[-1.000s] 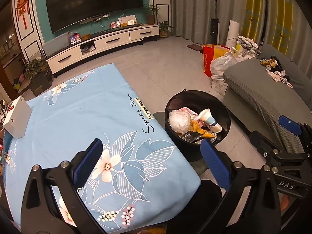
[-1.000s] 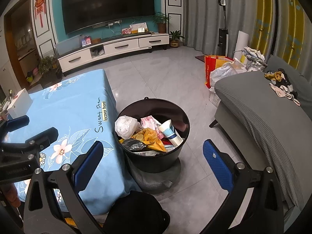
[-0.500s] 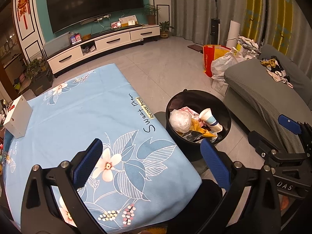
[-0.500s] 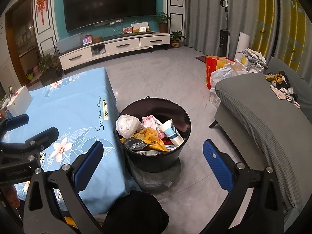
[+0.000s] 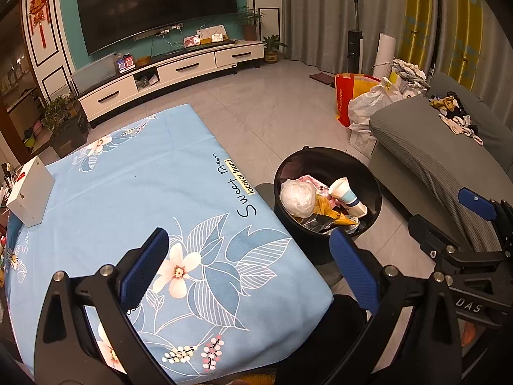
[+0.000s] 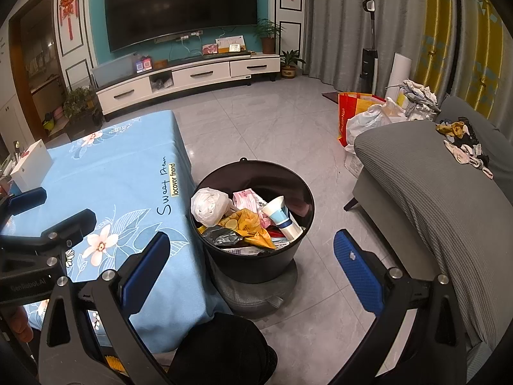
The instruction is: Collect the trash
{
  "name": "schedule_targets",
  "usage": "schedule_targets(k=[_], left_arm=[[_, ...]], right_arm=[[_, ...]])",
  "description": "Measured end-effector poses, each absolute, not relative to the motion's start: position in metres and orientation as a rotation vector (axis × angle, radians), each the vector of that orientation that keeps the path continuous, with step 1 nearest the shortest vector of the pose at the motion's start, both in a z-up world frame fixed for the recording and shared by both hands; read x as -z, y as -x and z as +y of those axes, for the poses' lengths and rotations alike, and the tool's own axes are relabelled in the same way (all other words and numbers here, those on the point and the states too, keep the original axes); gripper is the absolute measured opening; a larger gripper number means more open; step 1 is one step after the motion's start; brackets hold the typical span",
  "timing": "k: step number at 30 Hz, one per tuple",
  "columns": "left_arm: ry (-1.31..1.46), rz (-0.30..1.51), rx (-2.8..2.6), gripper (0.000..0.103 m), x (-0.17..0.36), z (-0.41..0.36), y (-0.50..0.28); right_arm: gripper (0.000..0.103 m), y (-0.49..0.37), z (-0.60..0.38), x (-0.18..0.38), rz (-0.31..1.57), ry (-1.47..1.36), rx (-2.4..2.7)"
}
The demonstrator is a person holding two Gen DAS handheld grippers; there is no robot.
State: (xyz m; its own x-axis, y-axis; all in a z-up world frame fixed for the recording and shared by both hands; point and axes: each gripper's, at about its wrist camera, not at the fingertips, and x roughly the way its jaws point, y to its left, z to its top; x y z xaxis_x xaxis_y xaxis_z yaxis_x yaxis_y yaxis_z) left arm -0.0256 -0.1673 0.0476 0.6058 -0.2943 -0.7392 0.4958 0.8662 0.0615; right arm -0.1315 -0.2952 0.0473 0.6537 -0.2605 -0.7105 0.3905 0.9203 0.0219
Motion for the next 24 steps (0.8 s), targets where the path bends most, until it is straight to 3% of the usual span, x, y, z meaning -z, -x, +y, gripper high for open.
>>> schedule_targets(k=[24], left_arm=[[-0.281,0.787,0.458,0.100,-0.0476,-0.1694,0.0262]], right_arm=[[0.100,0.1337,-0.2951,-0.0467,0.774,-0.173,0.380]])
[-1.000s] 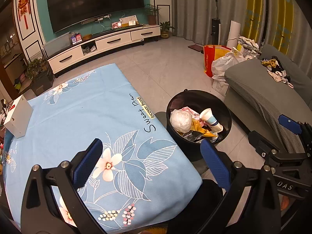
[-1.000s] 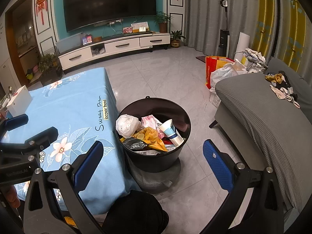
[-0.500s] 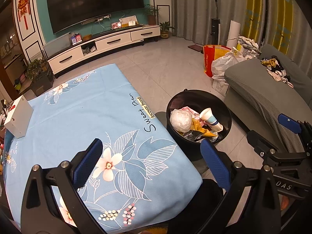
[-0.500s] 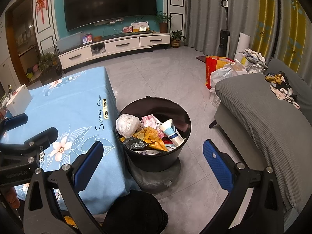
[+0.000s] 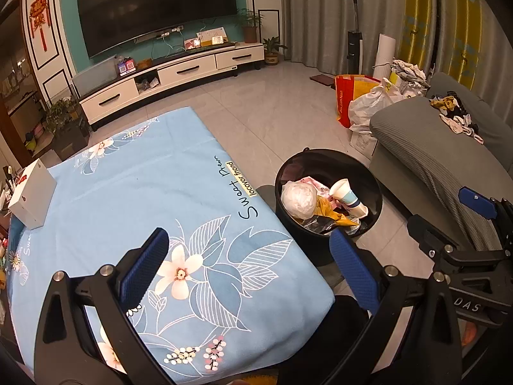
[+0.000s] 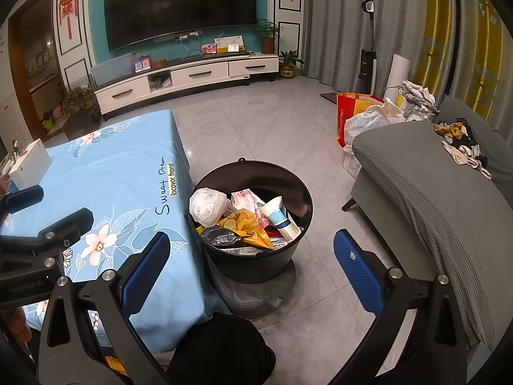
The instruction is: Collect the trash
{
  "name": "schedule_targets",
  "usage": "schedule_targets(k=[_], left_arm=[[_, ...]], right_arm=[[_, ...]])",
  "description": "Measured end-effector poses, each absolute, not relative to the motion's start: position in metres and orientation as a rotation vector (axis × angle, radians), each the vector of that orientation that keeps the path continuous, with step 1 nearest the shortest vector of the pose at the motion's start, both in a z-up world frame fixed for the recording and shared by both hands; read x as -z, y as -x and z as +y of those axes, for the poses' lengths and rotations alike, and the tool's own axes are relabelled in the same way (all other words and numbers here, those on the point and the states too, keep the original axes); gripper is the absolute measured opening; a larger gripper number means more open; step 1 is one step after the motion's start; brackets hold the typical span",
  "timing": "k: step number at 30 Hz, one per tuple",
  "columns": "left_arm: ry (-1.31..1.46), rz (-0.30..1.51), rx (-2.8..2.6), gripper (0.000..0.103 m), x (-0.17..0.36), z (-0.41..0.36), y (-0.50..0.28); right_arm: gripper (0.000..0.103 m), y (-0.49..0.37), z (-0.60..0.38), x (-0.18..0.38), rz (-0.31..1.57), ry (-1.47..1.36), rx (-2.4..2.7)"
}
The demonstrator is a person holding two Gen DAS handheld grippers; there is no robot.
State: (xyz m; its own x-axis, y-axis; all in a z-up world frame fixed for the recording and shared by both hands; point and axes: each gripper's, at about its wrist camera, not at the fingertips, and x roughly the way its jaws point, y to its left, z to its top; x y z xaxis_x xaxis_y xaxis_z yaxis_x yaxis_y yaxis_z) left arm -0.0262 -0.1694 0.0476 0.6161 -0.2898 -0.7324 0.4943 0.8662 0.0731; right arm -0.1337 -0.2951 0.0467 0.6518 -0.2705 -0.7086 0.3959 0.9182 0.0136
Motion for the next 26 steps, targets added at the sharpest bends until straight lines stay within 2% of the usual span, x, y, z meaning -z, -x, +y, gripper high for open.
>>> schedule_targets(k=[26], left_arm=[[-0.251,0.801,0.446,0.100,-0.0452,-0.1652,0.0211]], right_arm=[[0.100,0.1345,-0.2991,-0.0449,0.779,-0.171,0.389]])
